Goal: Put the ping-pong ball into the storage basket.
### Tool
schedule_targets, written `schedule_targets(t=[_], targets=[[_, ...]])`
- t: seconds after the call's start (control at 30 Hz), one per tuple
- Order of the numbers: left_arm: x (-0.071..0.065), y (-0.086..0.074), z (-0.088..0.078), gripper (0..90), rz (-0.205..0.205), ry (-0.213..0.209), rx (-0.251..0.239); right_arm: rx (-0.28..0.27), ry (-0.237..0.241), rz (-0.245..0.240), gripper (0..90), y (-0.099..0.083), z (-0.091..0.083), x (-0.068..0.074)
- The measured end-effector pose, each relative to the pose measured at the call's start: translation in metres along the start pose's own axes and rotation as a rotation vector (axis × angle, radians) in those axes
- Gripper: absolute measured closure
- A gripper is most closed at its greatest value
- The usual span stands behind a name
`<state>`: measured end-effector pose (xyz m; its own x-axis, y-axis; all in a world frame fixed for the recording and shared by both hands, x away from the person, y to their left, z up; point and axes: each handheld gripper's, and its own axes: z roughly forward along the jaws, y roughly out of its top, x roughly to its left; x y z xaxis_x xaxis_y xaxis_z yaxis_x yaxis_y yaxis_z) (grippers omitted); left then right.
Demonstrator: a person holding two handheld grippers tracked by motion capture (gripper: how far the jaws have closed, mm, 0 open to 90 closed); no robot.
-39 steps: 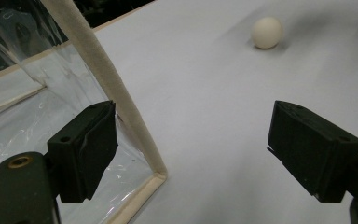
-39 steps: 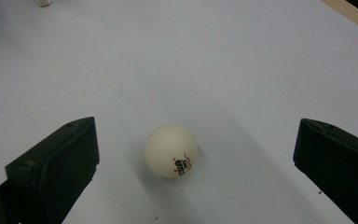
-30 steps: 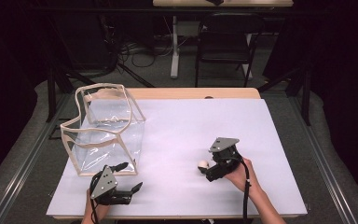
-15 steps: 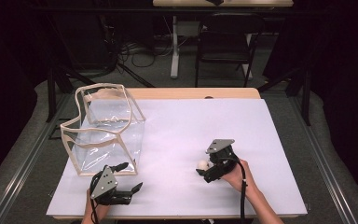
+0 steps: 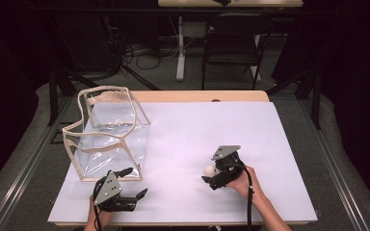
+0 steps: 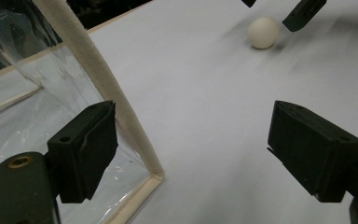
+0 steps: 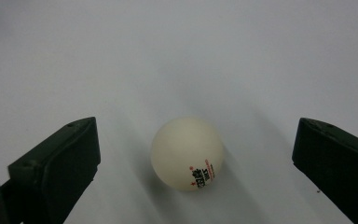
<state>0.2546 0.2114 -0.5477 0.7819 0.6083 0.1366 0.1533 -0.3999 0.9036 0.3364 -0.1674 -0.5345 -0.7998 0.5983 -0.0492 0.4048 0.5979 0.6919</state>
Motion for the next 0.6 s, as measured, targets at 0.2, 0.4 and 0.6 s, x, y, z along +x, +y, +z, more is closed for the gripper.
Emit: schedule_targets(t=[0.2, 0.4, 0.6], targets=[[0.0002, 0.0000, -0.0001, 16.0, 0.001, 0.001, 0.002, 0.002, -0.001, 0.001, 10.4, -0.0025, 0.0025, 0.0009], [0.0002, 0.0000, -0.0006, 16.0, 0.000, 0.002, 0.001, 0.015, -0.011, -0.004, 19.9, -0.0058, 0.0047, 0.0028], [0.0004, -0.0001, -0.0007, 15.9, -0.001, 0.001, -0.001, 0.019, -0.015, -0.013, 28.1, -0.0075, 0.0053, 0.0054]])
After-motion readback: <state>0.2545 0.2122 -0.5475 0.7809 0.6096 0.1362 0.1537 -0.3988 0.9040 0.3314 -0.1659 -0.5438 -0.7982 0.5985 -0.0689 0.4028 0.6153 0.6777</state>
